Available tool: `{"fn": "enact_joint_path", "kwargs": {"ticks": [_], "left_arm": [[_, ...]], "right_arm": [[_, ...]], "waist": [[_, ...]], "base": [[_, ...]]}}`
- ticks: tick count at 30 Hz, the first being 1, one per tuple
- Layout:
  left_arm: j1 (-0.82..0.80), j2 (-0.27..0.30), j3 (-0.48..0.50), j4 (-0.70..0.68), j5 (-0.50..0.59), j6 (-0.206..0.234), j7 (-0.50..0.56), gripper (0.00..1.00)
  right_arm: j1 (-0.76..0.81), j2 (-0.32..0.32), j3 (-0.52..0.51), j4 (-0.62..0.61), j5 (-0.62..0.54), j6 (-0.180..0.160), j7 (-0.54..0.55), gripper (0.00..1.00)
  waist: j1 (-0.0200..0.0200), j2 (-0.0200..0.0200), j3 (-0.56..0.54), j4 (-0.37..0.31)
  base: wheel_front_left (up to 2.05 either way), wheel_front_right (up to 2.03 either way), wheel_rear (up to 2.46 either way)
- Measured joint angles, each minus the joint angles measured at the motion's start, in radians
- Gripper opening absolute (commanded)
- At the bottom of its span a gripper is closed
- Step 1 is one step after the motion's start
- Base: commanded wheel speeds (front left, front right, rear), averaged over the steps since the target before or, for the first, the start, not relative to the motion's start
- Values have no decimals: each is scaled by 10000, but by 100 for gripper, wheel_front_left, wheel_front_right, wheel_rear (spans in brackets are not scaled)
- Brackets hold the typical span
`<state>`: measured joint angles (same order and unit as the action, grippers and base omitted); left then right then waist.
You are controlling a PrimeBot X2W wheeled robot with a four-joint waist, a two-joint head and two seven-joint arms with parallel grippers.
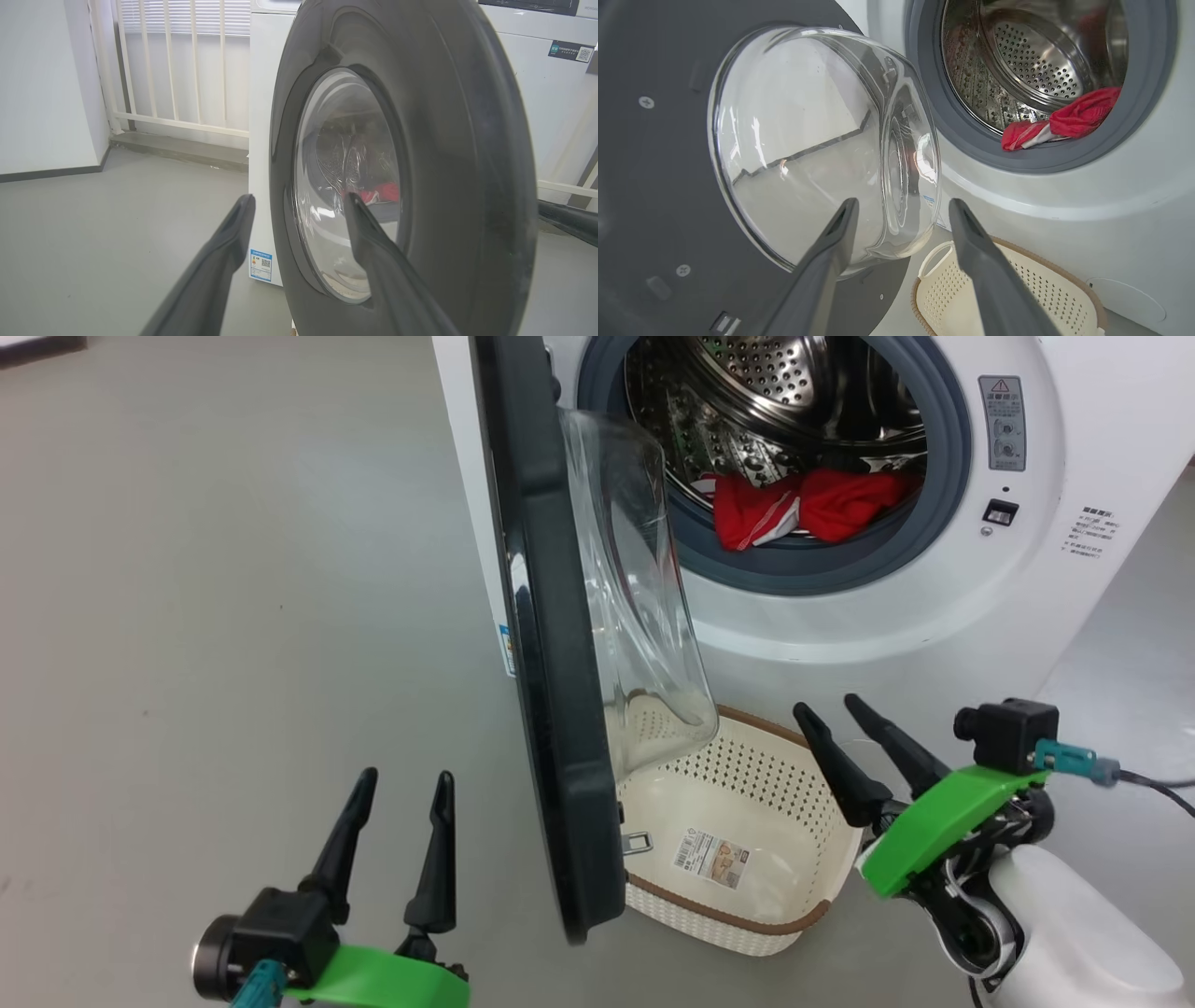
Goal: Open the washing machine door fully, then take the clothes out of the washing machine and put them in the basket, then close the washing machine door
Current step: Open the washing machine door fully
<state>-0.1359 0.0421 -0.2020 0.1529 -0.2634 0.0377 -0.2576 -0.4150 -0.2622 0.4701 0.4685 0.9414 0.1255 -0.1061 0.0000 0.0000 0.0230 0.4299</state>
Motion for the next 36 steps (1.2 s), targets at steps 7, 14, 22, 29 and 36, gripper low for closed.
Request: {"fn": "enact_joint_path", "kwargs": {"ticks": [7,14,22,29,36], "left_arm": [[169,4,84,-104,79,0,0,100],[169,4,128,-201,82,0,-2,100],[171,4,186,-311,79,2,0,100],[171,6,199,-399,73,71,0,100],[170,4,201,-426,73,75,-2,100]], "right_arm": [[258,249,-821,217,-2963,2,-1321,100],[1239,1260,-2832,-917,-5914,2,-1444,100],[2500,2038,-4096,-2224,-7384,4,-1494,100],[2913,2084,-4155,-2637,-7480,4,-1494,100],[3139,2098,-3904,-2744,-7367,4,-1494,100]], "waist": [[0,0,-68,-38],[0,0,-11,-56],[0,0,86,-70],[0,0,167,-100],[0,0,127,-80]], "base": [[0,0,0],[0,0,0],[0,0,0],[0,0,0],[0,0,0]]}}
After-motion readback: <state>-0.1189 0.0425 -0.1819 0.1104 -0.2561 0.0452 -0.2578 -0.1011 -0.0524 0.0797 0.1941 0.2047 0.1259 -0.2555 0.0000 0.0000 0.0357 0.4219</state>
